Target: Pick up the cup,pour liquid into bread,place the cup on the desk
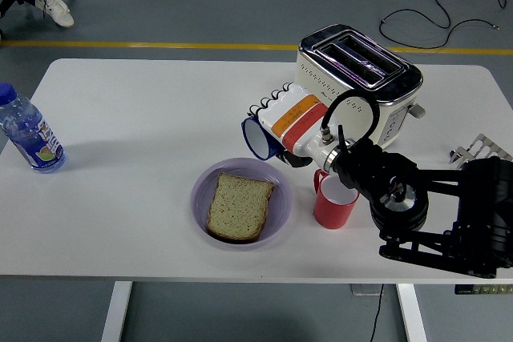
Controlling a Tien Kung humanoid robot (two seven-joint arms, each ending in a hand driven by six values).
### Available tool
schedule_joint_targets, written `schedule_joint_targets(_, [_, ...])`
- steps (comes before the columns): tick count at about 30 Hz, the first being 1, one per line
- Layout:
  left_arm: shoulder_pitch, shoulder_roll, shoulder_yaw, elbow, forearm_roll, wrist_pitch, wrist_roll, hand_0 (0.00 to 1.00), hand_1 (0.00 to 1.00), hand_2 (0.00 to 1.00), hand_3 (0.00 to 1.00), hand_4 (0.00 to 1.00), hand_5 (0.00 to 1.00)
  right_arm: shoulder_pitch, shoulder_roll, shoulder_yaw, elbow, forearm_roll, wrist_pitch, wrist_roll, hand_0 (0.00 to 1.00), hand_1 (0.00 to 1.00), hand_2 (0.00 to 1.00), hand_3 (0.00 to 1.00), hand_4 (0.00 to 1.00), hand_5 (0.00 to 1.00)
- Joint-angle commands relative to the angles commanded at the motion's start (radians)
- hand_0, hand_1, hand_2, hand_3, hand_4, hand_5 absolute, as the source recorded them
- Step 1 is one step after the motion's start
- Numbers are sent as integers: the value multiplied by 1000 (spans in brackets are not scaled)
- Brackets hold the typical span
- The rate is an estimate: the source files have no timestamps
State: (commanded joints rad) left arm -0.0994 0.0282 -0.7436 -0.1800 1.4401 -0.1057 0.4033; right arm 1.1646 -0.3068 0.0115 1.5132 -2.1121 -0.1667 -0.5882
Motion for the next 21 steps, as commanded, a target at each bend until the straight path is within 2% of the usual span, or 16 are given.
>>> schedule_joint_targets(3, [0, 2, -1, 0, 4, -3, 1, 352, 348, 435, 757, 665, 998, 13, 29, 7, -21, -38, 18, 0, 230, 279, 507, 576, 605, 53])
schedule_joint_targets(5, [1, 2, -2, 0, 5, -3, 1, 352, 348, 435, 757, 665, 998, 17, 33, 8, -25, -50, 21, -4, 230, 279, 507, 576, 605, 53])
schedule_joint_targets(9, [0, 5, -2, 0, 5, -3, 0, 350, 346, 431, 758, 666, 998, 35, 30, 25, -32, -67, 71, -1, 246, 299, 514, 585, 598, 57])
schedule_joint_targets(15, [-3, 8, -3, 0, 8, -5, 2, 346, 346, 430, 757, 666, 998, 47, 25, 85, -37, -76, 224, 44, 252, 314, 520, 589, 595, 51])
schedule_joint_targets(19, [-4, 10, -3, 0, 8, -5, 2, 346, 346, 430, 757, 666, 998, 44, 23, 116, -38, -87, 297, 75, 252, 314, 520, 589, 595, 51])
schedule_joint_targets(21, [-4, 10, -6, 0, 10, -5, 2, 344, 345, 430, 757, 667, 998, 42, 24, 121, -40, -92, 311, 82, 252, 315, 523, 592, 588, 50])
